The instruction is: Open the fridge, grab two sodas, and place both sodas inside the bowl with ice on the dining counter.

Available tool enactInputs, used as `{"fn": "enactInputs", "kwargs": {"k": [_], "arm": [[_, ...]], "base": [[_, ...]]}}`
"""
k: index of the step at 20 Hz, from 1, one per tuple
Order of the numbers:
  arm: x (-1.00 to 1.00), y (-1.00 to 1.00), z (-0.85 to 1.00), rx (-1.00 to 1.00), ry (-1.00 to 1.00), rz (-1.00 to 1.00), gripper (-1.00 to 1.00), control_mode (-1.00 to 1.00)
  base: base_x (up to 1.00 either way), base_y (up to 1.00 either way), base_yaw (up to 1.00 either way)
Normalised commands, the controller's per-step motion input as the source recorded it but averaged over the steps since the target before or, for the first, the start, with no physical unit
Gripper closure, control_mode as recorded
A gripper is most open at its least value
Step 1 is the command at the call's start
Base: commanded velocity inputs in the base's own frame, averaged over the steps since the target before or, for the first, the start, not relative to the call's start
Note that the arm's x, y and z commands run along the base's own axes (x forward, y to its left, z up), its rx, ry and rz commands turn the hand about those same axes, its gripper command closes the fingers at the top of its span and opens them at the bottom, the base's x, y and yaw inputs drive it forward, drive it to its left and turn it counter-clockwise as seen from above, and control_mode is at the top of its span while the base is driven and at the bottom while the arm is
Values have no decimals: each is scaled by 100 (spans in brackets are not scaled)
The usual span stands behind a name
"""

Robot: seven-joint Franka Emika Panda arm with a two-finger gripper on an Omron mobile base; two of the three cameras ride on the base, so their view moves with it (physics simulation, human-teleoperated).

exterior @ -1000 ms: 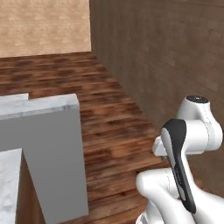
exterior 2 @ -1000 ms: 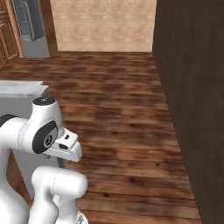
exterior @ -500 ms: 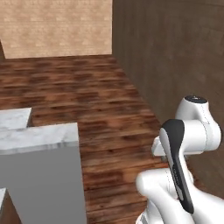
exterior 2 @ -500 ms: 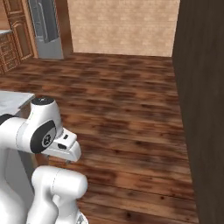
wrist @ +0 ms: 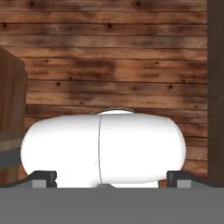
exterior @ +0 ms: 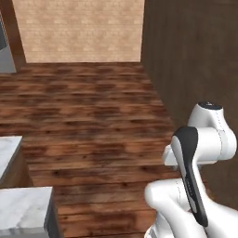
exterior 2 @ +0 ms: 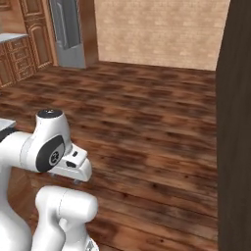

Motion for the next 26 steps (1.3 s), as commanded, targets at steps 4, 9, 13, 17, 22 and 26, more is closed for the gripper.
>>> {"fn": "enactInputs", "kwargs": {"k": [4, 9, 13, 17, 22, 26], "arm": [[0, 0, 0, 0, 0, 0, -100, 100], [0, 0, 0, 0, 0, 0, -100, 100], [0, 0, 0, 0, 0, 0, -100, 100], [0, 0, 0, 0, 0, 0, -100, 100], [0, 0, 0, 0, 0, 0, -100, 100], [0, 0, 0, 0, 0, 0, -100, 100]], "base": [[100, -9, 37], [100, -9, 37], [100, -8, 36], [100, -5, 33], [100, -1, 29], [100, 0, 23]]}}
